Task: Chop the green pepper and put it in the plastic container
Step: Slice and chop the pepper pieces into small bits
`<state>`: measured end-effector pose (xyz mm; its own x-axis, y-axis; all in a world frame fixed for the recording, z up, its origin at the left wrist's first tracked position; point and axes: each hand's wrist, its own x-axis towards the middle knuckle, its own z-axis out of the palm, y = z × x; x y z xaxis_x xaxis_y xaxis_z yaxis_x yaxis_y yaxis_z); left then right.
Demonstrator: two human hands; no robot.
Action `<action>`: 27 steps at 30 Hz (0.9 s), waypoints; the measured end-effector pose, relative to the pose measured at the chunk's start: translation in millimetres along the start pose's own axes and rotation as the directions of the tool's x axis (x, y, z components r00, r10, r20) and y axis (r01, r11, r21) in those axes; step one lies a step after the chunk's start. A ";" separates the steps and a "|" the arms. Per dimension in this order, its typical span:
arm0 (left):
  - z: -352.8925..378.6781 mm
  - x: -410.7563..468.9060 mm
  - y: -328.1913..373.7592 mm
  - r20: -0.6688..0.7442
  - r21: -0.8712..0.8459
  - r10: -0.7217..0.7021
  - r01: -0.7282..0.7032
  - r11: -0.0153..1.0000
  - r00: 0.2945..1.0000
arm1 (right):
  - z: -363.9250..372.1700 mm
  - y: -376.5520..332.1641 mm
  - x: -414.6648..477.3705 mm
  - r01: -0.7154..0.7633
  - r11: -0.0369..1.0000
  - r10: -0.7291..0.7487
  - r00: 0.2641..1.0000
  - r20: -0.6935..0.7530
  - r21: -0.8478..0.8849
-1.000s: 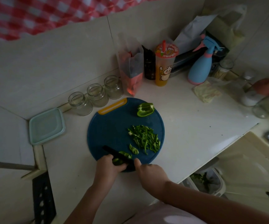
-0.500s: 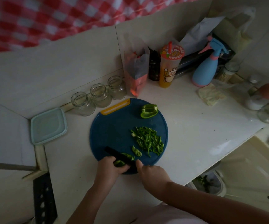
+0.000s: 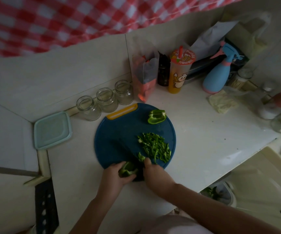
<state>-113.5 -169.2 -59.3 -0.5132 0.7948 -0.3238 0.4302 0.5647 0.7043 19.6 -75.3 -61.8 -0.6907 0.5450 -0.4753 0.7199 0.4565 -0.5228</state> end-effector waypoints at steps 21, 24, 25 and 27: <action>4.8 5.4 5.6 -0.037 0.078 0.021 -0.018 0.997 0.999 | 4.1 14.6 -27.5 0.140 0.984 -0.144 0.989 -0.029 -0.111; 5.6 5.0 6.5 -0.049 0.078 -0.006 0.010 0.997 0.999 | 5.8 15.1 -29.0 0.156 0.967 -0.163 0.987 -0.018 -0.204; 6.1 5.3 6.4 -0.051 0.076 -0.014 0.018 0.997 0.999 | 4.9 14.7 -29.2 0.160 0.961 -0.166 0.986 -0.010 -0.227; 6.2 6.3 6.7 -0.058 0.056 -0.019 0.022 0.998 0.998 | 2.9 14.2 -27.9 0.161 0.954 -0.167 0.986 0.000 -0.254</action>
<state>-109.3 -159.1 -60.5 -0.5637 0.7697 -0.2996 0.4596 0.5937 0.6605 48.9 -86.0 -58.0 -0.8011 0.4614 -0.3813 0.5925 0.7019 -0.3953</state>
